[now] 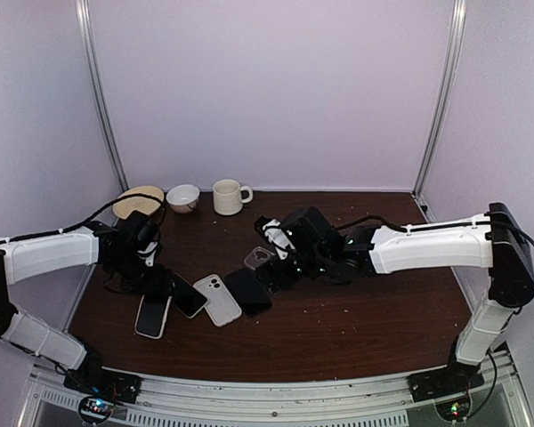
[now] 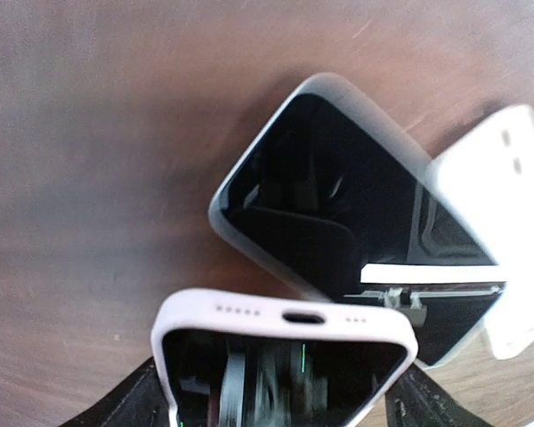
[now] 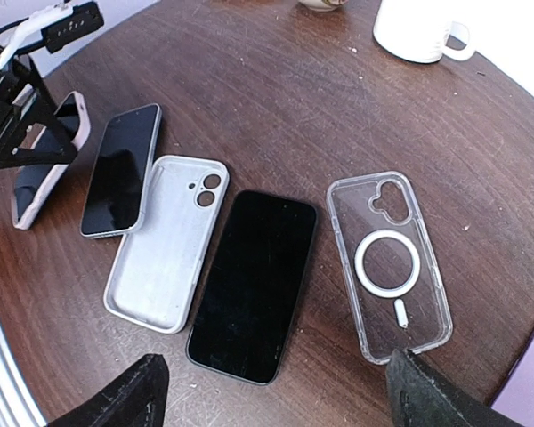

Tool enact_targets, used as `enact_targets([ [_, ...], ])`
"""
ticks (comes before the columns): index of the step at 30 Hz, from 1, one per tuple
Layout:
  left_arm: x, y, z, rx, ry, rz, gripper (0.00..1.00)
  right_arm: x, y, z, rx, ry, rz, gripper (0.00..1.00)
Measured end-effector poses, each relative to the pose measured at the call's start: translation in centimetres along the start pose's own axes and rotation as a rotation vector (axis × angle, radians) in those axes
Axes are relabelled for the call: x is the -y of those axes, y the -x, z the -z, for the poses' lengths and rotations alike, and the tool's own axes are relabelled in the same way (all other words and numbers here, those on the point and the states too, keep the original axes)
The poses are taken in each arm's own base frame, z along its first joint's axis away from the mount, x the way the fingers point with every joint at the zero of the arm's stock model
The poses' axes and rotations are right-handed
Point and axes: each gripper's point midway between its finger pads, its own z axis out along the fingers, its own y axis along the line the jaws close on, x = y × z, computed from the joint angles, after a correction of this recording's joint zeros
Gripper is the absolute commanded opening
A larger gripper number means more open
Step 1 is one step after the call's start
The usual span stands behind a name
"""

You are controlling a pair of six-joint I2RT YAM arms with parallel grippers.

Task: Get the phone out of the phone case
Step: Pass from the left arm to the right

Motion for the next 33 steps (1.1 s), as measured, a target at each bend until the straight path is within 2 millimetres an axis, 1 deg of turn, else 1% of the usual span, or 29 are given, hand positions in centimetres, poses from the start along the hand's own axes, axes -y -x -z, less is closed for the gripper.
enact_targets([
  [2,1.6,1.3,1.2,0.050,-0.033,-0.036,0.65,0.0,0.1,0.6,0.015,0.007,-0.018,0.90],
  [6,5.1,2.6,3.0,0.122,-0.115,-0.154,0.64,-0.1,0.2,2.0,0.037,0.028,-0.058,0.90],
  [10,7.7,2.9,3.7,0.162,-0.184,-0.260,0.63,0.2,0.4,3.8,0.061,0.056,-0.101,0.90],
  [14,9.8,3.1,4.3,0.197,-0.255,-0.351,0.63,1.0,1.7,6.4,0.109,0.070,-0.135,0.90],
  [15,10.4,3.1,4.5,0.205,-0.273,-0.375,0.62,1.2,2.1,7.3,0.126,0.075,-0.141,0.89],
  [17,11.9,3.0,5.0,0.233,-0.323,-0.437,0.62,1.9,2.7,8.5,0.144,0.078,-0.158,0.89],
  [20,14.2,2.8,5.7,0.268,-0.397,-0.521,0.61,2.2,3.3,10.0,0.159,0.097,-0.189,0.88],
  [22,15.9,2.6,6.4,0.300,-0.455,-0.583,0.61,2.2,3.1,10.4,0.146,0.116,-0.217,0.88],
  [25,18.2,2.1,7.1,0.339,-0.519,-0.671,0.61,1.6,2.5,10.5,0.099,0.153,-0.263,0.86],
  [29,21.2,1.2,7.5,0.368,-0.590,-0.781,0.60,0.5,1.8,10.6,0.040,0.210,-0.337,0.84],
  [33,23.5,0.8,7.4,0.377,-0.635,-0.848,0.59,-0.3,1.2,10.6,-0.008,0.255,-0.407,0.82],
])
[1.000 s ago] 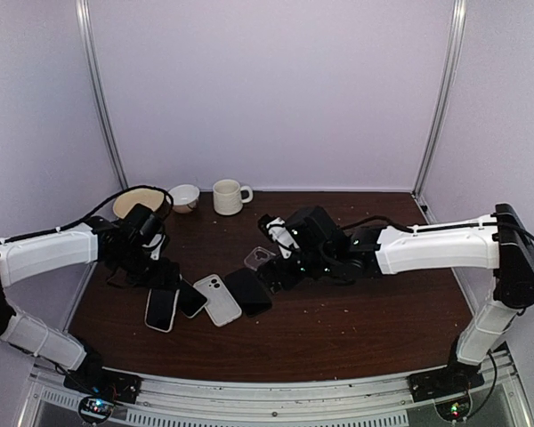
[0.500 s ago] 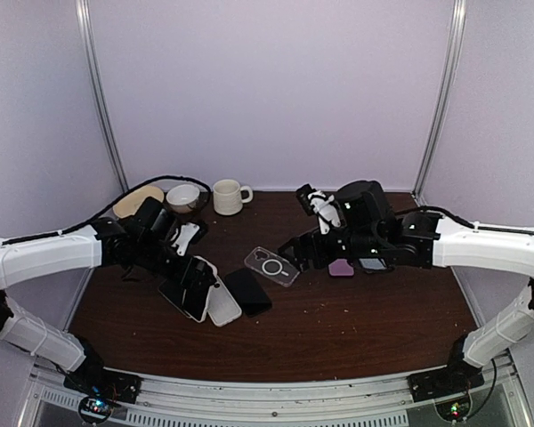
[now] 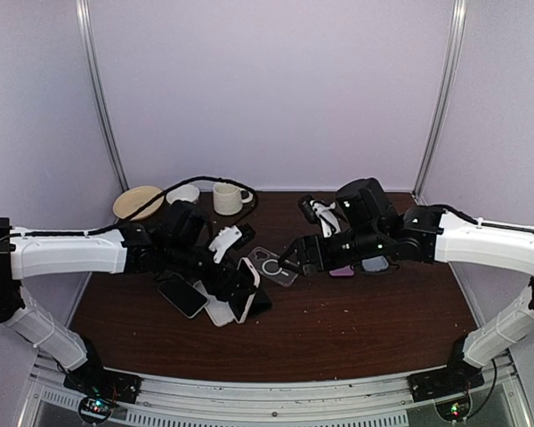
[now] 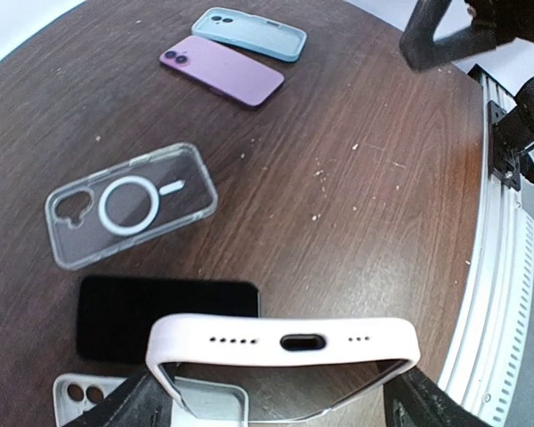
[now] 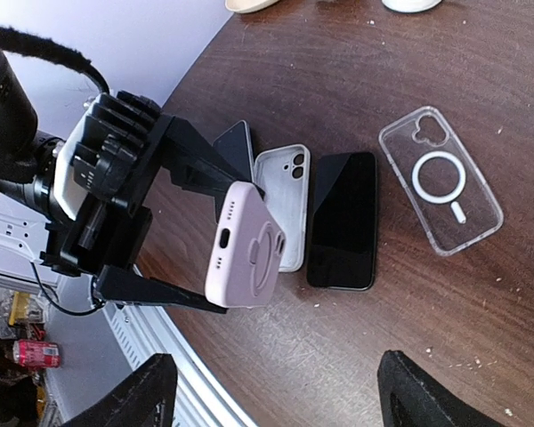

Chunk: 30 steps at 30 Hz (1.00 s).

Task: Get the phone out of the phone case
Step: Pass from the left arm to the right

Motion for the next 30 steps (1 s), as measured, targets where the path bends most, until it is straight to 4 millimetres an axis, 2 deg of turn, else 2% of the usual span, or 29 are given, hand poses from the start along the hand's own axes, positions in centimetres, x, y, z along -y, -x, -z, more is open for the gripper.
enact_targets([
  [5,0.8,0.8,-2.1,0.004,-0.030,-0.040,0.58,0.0,-0.7,-0.7,-0.034,0.011,-0.073,0.78],
  [11,2.0,1.1,-4.1,-0.005,-0.062,-0.070,0.58,0.9,-1.8,-2.3,-0.080,-0.017,-0.129,0.75],
  [30,3.3,1.8,-6.9,0.035,-0.108,-0.105,0.57,3.8,-5.6,-5.6,-0.176,-0.087,-0.202,0.47],
])
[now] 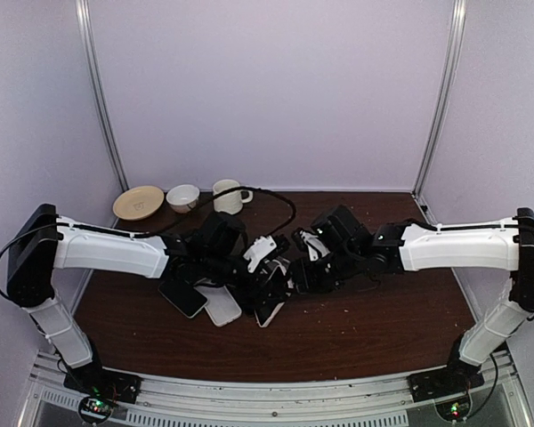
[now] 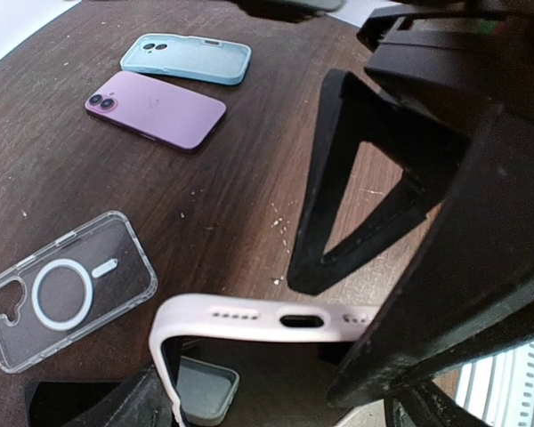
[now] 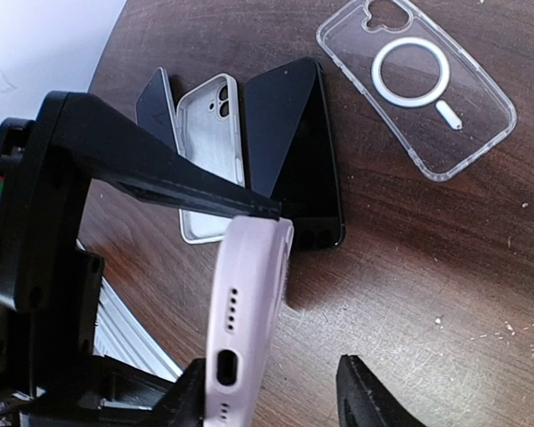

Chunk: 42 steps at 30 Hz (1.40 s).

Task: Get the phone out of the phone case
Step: Pass from the left arm to the right, then remove the top left corner of the phone from the phone case.

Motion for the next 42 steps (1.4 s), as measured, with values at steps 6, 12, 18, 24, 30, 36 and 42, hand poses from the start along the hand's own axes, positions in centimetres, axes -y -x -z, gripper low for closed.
enact_targets([
  [6,0.1,0.2,-0.5,0.006,-0.003,-0.005,0.57,0.0,0.0,-0.2,0.003,0.002,-0.015,0.37],
  [12,0.3,0.2,-0.9,0.006,0.012,-0.016,0.57,0.0,-0.1,-0.4,-0.004,0.006,-0.037,0.27],
  [18,0.3,0.2,-1.3,0.009,0.038,-0.026,0.64,0.1,-0.4,-0.7,-0.014,0.012,-0.071,0.14],
  [24,0.1,0.2,-1.3,0.009,0.063,-0.026,0.97,0.4,-0.5,-0.8,-0.012,0.004,-0.097,0.00],
  [30,0.0,1.3,-0.5,0.040,0.081,-0.049,0.98,0.5,-0.7,-0.7,-0.021,0.000,-0.078,0.00],
  [36,-0.3,4.3,3.3,0.126,0.169,-0.105,0.97,0.5,-0.9,-0.1,-0.028,-0.006,-0.012,0.00],
  [42,-1.5,6.1,7.9,0.142,0.324,-0.188,0.97,-0.1,0.2,2.2,0.027,-0.018,0.117,0.00],
])
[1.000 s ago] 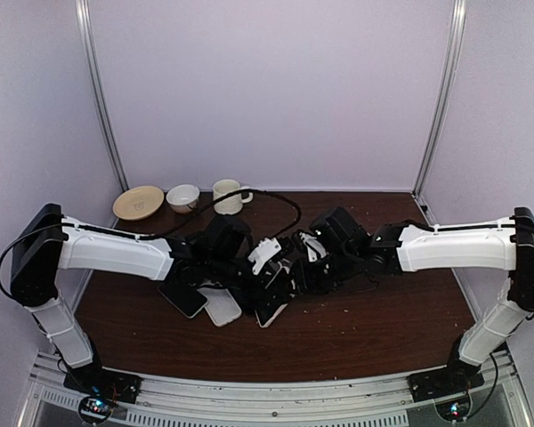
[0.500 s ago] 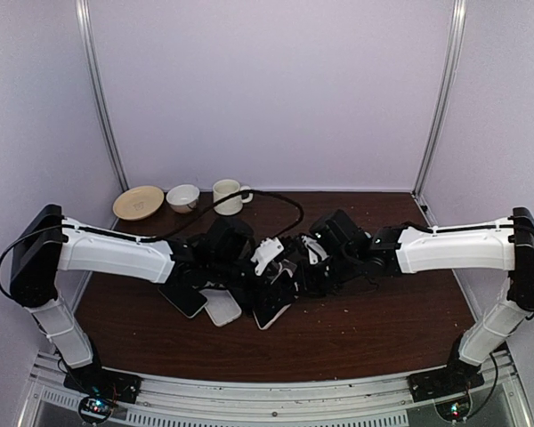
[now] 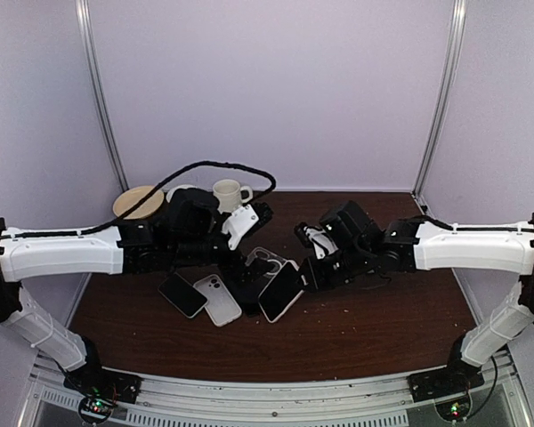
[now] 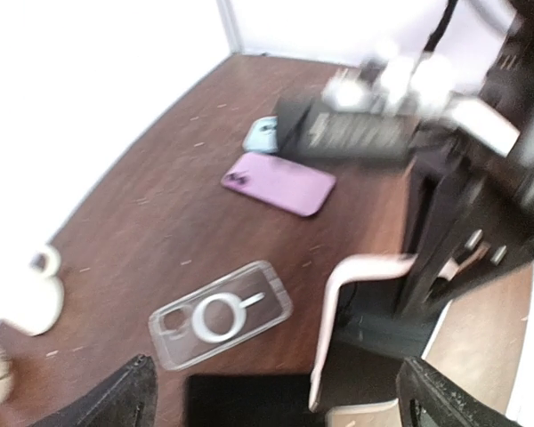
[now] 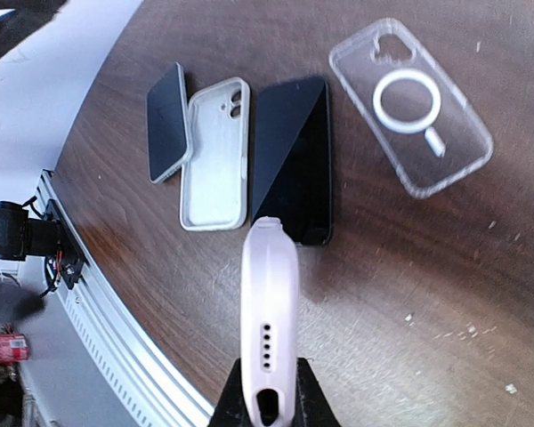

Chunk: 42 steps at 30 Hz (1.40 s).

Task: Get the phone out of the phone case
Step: Remove the top left corner of the phone from the phone case.

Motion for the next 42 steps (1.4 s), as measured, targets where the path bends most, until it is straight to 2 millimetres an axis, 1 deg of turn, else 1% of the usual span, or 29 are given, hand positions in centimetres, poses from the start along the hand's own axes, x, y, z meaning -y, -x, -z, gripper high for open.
enact_targets([
  [6,-2.2,-0.6,2.8,-0.071,0.108,-0.118,0.98,-0.3,2.4,2.7,0.111,-0.014,0.116,0.00],
  [11,-3.9,-0.5,5.4,-0.085,0.146,-0.186,0.98,0.2,4.3,4.2,0.175,-0.037,0.171,0.00],
  [16,-7.3,-0.5,7.7,-0.052,0.165,-0.163,0.97,0.0,5.8,5.8,0.265,-0.044,0.262,0.00],
  [18,-8.8,-1.0,8.6,-0.022,0.176,-0.140,0.98,-0.2,6.4,6.9,0.329,-0.042,0.312,0.00],
  [19,-9.1,-1.3,8.9,-0.014,0.177,-0.135,0.97,-0.3,6.6,7.4,0.359,-0.042,0.335,0.00],
  [21,-8.8,-1.6,9.1,0.018,0.148,-0.142,0.96,-0.3,6.8,8.3,0.421,-0.044,0.386,0.00],
  [24,-8.0,-1.6,8.7,0.067,0.094,-0.157,0.93,-0.3,7.0,9.0,0.478,-0.053,0.445,0.00],
  [28,-7.4,-1.9,8.2,0.124,0.017,-0.177,0.92,-0.7,7.6,9.2,0.523,-0.054,0.523,0.00],
  [31,-6.7,-1.4,8.0,0.159,-0.046,-0.200,0.93,-0.7,7.7,9.2,0.540,-0.058,0.556,0.00],
  [34,-5.8,-0.7,7.8,0.184,-0.117,-0.237,0.93,-0.7,7.6,9.2,0.540,-0.070,0.599,0.00],
  [36,-5.1,-0.6,7.6,0.198,-0.163,-0.261,0.93,-0.9,7.5,9.2,0.538,-0.069,0.642,0.00],
  [40,-3.7,-0.5,8.2,0.246,-0.251,-0.323,0.92,-2.0,6.8,9.6,0.531,-0.026,0.753,0.00],
  [42,-3.0,-0.8,8.6,0.263,-0.285,-0.352,0.91,-2.4,6.3,9.9,0.535,-0.003,0.810,0.00],
])
